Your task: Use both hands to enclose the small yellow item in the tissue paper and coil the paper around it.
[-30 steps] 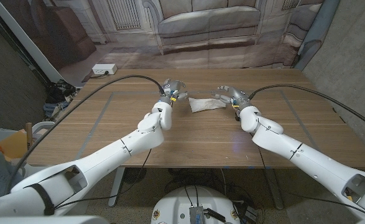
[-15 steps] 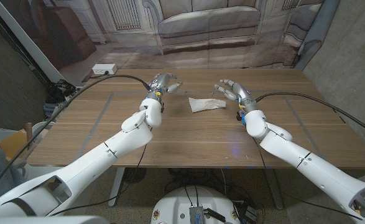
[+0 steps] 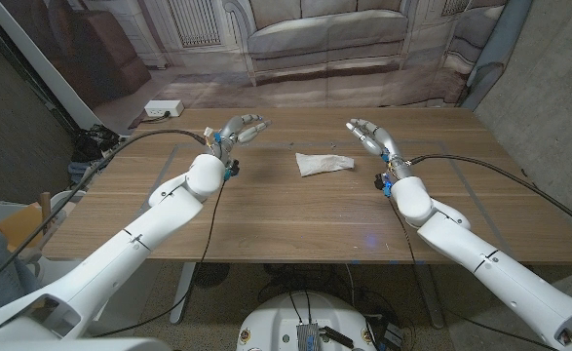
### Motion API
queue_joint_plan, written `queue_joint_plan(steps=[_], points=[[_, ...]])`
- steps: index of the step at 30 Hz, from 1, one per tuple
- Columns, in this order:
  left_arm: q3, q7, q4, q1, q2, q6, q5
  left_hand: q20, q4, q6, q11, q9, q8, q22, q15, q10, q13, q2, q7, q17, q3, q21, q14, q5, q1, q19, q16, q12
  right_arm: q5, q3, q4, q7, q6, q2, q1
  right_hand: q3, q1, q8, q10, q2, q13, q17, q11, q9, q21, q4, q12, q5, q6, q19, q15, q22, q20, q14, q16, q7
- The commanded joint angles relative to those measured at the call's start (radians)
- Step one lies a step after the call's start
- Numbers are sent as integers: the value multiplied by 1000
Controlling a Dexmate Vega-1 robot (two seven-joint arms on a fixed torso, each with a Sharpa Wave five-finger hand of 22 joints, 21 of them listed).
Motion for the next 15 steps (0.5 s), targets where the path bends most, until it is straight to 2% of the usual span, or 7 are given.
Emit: queue_joint_plan(steps=[1, 5, 10, 13, 15], points=[[-115, -116, 97, 77, 31, -282, -379, 5, 12, -39, 4, 0, -4, 2, 1, -20, -1, -13, 3, 4, -19, -8, -18, 8, -34, -15, -3, -7, 218, 71, 92, 133, 182, 46, -44, -2, -12, -8, 27, 0, 3, 0, 4, 0, 2, 1, 10, 4, -14, 1, -8, 2, -5, 7, 1, 14], [-128, -155, 153, 87, 20, -369, -450, 7, 30, -114, 10, -1, -9, 2, 9, -47, -1, -32, 1, 4, -47, -11, -44, 14, -81, -28, -2, -7, 248, 77, 96, 152, 188, 49, -52, -6, -20, -15, 38, -3, 1, -1, 17, 0, 0, 2, 11, 4, -34, -1, -10, 2, -6, 12, 1, 30], [-132, -148, 181, 98, 6, -425, -488, 20, 36, -185, 35, -2, -13, 2, 21, -73, -3, -42, -9, 4, -65, -15, -64, 21, -110, -43, -1, -8, 268, 83, 87, 161, 175, 43, -63, -10, -33, -16, 23, -3, -1, -2, 34, -1, -3, 7, 1, 4, -44, -6, 1, 2, -3, 4, -3, 47], [-129, -152, 196, 99, 0, -452, -506, 20, 36, -195, 28, -2, -11, 2, 19, -73, -4, -43, -11, 3, -67, -14, -64, 22, -113, -43, 0, -6, 279, 88, 77, 156, 174, 46, -75, -12, -41, -11, 16, -2, -2, -2, 36, -1, -5, 9, -4, 4, -36, -11, 6, 1, 0, -3, -6, 66], [-122, -157, 202, 98, -1, -462, -513, 20, 35, -196, 25, -3, -9, 2, 17, -73, -4, -43, -10, 3, -68, -14, -63, 23, -114, -43, 1, -6, 278, 90, 66, 148, 170, 45, -84, -14, -46, -9, 26, -2, -3, -2, 46, -2, -6, 10, -2, 4, -30, -12, 5, 1, 1, -1, -6, 75]])
